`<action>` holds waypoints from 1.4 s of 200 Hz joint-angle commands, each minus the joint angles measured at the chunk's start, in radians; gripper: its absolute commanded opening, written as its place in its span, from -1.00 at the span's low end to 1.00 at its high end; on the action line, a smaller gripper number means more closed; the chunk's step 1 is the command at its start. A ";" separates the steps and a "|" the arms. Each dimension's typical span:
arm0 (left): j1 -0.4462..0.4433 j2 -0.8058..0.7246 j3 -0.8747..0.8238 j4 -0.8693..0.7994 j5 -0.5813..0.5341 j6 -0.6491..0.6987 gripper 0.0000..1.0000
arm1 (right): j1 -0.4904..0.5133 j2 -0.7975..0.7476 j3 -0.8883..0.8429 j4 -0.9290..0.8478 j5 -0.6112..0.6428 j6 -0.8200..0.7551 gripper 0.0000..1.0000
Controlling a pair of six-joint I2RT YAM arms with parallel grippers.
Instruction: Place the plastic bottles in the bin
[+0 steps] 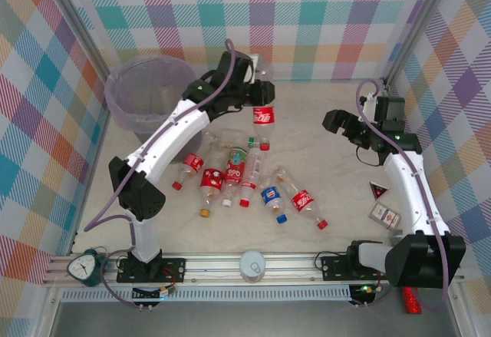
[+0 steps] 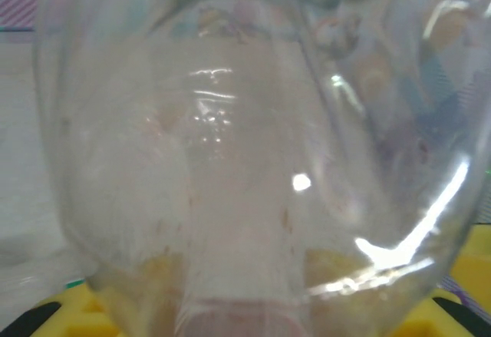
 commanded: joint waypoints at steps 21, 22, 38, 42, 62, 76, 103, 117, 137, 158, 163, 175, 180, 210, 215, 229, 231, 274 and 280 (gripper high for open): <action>0.147 -0.194 -0.016 -0.021 -0.001 0.029 -0.68 | -0.001 0.054 -0.001 0.120 -0.086 0.027 0.98; 0.151 -0.199 -0.018 -0.017 0.000 0.028 -0.68 | -0.001 0.055 -0.001 0.123 -0.087 0.027 0.98; 0.205 -0.275 -0.082 0.072 -0.023 0.033 -0.77 | 0.000 0.083 -0.003 0.151 -0.104 0.040 0.98; 0.213 -0.294 -0.098 0.091 -0.040 0.037 -0.79 | 0.000 0.091 -0.001 0.156 -0.109 0.040 0.98; 0.278 -0.351 -0.112 0.106 -0.096 0.044 -0.85 | 0.000 0.115 0.009 0.158 -0.108 0.034 0.98; 0.337 -0.376 -0.096 0.070 -0.140 0.050 -0.88 | 0.000 0.129 0.014 0.157 -0.104 0.032 0.98; 0.489 -0.440 -0.140 0.099 -0.138 0.009 -0.93 | 0.000 0.143 0.022 0.160 -0.116 0.037 0.98; 0.558 -0.438 -0.136 0.094 -0.119 -0.001 -0.95 | 0.000 0.144 0.023 0.165 -0.121 0.039 0.98; 0.613 -0.389 -0.087 0.040 -0.125 0.020 -0.95 | 0.000 0.145 0.027 0.158 -0.127 0.037 0.98; 0.640 -0.317 -0.033 -0.004 -0.142 0.076 -0.97 | 0.000 0.135 0.026 0.152 -0.125 0.034 0.98; 0.641 -0.297 -0.016 -0.016 -0.148 0.092 -0.97 | 0.000 0.132 0.026 0.150 -0.126 0.033 0.98; 0.642 -0.248 0.021 -0.039 -0.141 0.122 -0.98 | 0.000 0.127 0.029 0.140 -0.123 0.030 0.98; 0.642 -0.226 0.027 -0.043 -0.124 0.128 -0.99 | 0.000 0.124 0.030 0.137 -0.120 0.028 0.98; 0.640 -0.153 -0.013 -0.013 -0.111 0.163 -1.00 | 0.001 0.117 0.029 0.134 -0.119 0.037 0.98; 0.641 -0.148 -0.026 0.004 -0.118 0.170 -1.00 | 0.001 0.116 0.029 0.134 -0.121 0.037 0.98; 0.641 -0.127 -0.050 0.030 -0.118 0.176 -1.00 | 0.003 0.116 0.031 0.131 -0.119 0.036 0.98; 0.641 -0.123 -0.051 0.031 -0.113 0.176 -1.00 | 0.003 0.115 0.031 0.130 -0.118 0.036 0.98; 0.611 -0.084 -0.148 0.090 -0.075 0.170 -1.00 | 0.011 0.130 0.040 0.128 -0.118 0.036 0.97; 0.605 -0.080 -0.165 0.099 -0.073 0.172 -1.00 | 0.015 0.133 0.042 0.127 -0.117 0.036 0.97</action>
